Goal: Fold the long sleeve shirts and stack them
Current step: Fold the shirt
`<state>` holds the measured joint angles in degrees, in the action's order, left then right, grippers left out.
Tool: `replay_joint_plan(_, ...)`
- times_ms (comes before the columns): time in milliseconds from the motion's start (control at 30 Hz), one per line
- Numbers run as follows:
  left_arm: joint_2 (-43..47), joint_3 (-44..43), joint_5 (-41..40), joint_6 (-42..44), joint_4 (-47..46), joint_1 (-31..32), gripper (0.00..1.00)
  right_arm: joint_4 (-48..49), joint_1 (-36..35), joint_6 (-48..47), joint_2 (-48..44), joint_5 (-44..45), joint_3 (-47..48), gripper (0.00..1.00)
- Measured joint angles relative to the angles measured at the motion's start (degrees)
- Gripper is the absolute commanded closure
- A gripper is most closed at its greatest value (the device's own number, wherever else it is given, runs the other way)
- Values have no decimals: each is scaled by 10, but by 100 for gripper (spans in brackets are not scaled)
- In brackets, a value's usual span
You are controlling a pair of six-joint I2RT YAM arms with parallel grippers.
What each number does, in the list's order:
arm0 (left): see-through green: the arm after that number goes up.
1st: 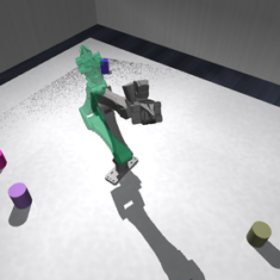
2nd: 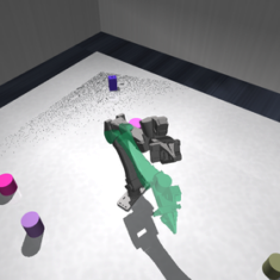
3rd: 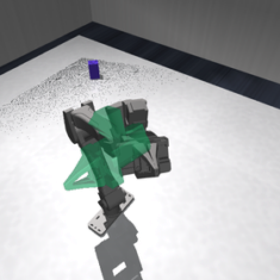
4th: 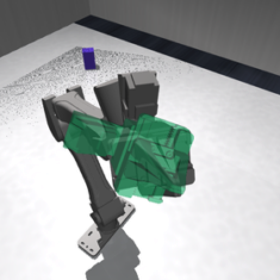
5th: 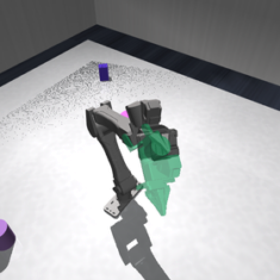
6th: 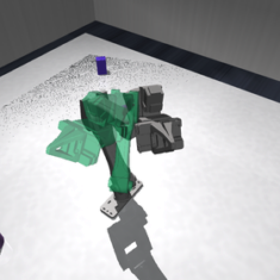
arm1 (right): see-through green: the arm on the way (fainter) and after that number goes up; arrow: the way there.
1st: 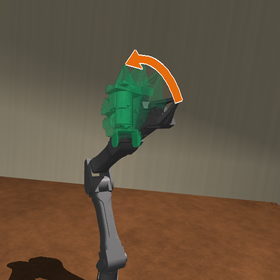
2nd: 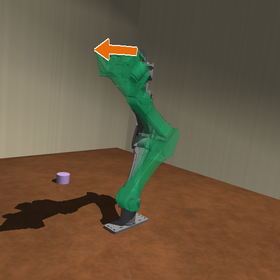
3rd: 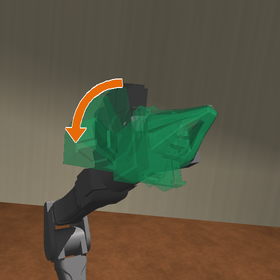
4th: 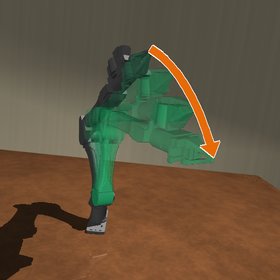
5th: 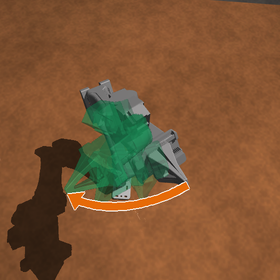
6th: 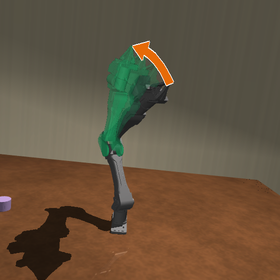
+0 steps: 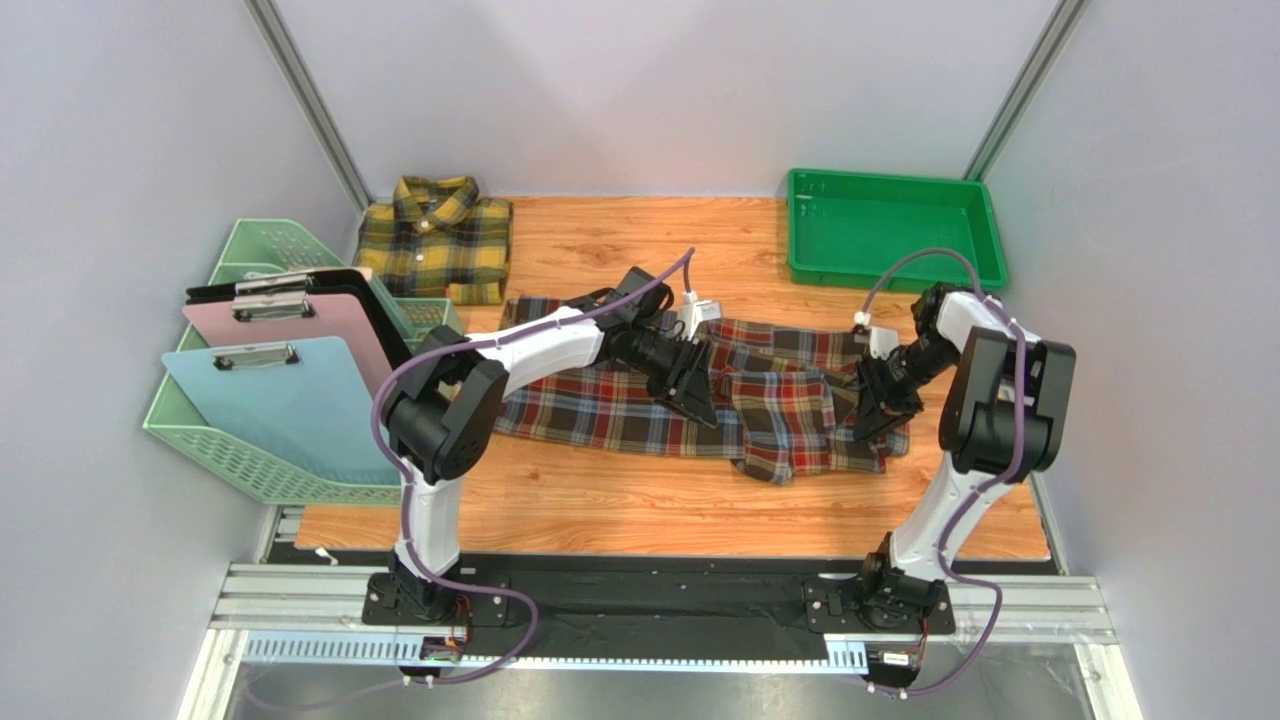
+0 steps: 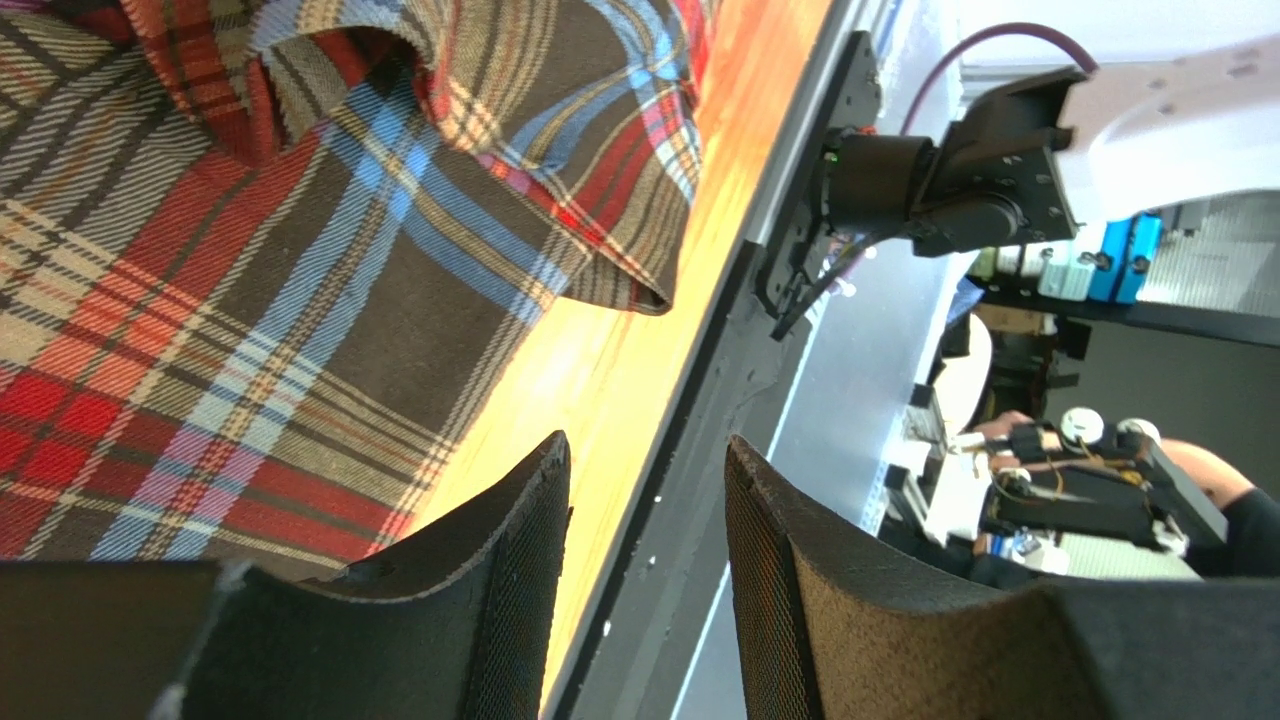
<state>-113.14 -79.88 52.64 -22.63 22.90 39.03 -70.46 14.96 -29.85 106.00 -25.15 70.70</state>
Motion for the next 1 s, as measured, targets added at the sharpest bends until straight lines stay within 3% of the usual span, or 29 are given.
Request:
replay_joint_plan(200,5,14,0,41,-22,26,43,33,0,13,88,15,57,80)
replay_joint_plan(400,15,43,-51,97,-74,110,39,35,0,15,85,15,84,79)
replay_joint_plan(767,0,42,-126,185,-138,142,38,13,0,7,67,14,83,79)
replay_joint_plan(933,-31,41,-137,198,-155,162,42,7,0,2,62,13,83,79)
replay_joint_plan(1000,-41,41,-142,198,-158,167,57,8,0,0,62,12,81,79)
